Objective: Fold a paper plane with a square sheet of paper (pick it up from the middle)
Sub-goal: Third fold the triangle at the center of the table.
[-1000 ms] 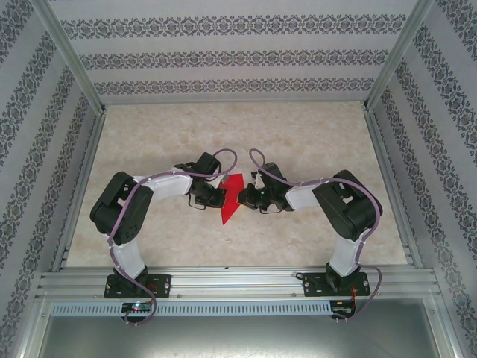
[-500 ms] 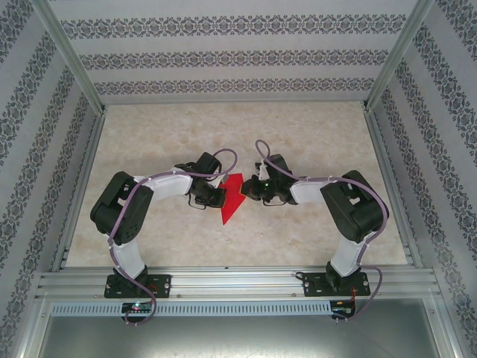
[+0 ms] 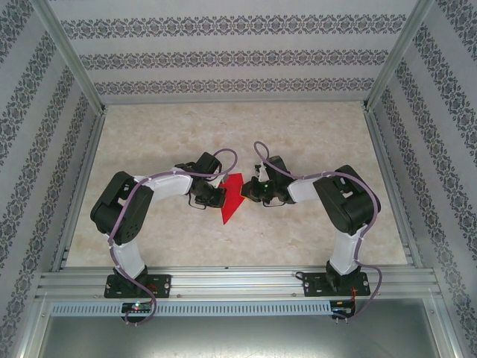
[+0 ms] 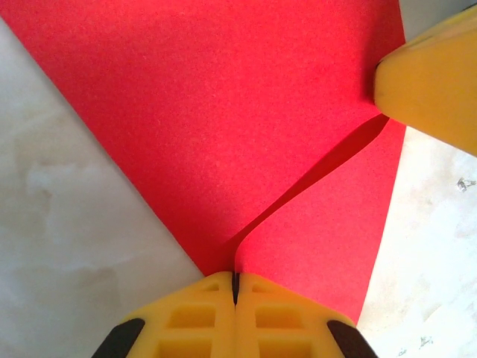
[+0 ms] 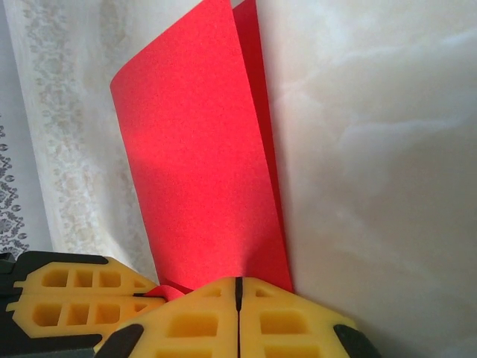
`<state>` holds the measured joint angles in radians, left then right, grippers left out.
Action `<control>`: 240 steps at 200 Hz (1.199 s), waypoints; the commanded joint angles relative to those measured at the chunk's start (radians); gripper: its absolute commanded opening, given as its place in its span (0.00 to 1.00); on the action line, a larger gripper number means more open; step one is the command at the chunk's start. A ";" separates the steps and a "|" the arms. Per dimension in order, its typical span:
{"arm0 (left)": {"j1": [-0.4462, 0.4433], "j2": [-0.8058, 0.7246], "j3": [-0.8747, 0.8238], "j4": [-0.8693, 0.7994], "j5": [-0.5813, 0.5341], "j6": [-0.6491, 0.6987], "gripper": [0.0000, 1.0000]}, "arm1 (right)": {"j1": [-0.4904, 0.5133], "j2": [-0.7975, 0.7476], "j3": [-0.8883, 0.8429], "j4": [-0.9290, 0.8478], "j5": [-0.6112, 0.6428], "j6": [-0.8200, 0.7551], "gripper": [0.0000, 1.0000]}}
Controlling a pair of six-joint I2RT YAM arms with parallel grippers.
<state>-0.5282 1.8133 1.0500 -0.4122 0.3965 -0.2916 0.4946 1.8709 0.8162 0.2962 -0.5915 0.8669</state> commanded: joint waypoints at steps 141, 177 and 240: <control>0.004 -0.312 -0.070 -0.092 -0.104 -0.117 0.34 | 0.047 0.109 0.276 -0.367 0.080 -0.126 0.11; -0.015 -0.346 -0.077 -0.062 0.039 -0.128 0.25 | 0.109 0.018 0.170 -0.364 0.193 -0.032 0.10; -0.112 -0.255 -0.085 -0.010 0.040 -0.177 0.15 | 0.137 -0.150 0.101 -0.349 0.241 -0.022 0.17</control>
<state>-0.6262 1.5101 0.9771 -0.4538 0.4450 -0.4324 0.6388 1.8172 0.9287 -0.0383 -0.4026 0.8406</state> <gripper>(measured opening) 0.167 0.134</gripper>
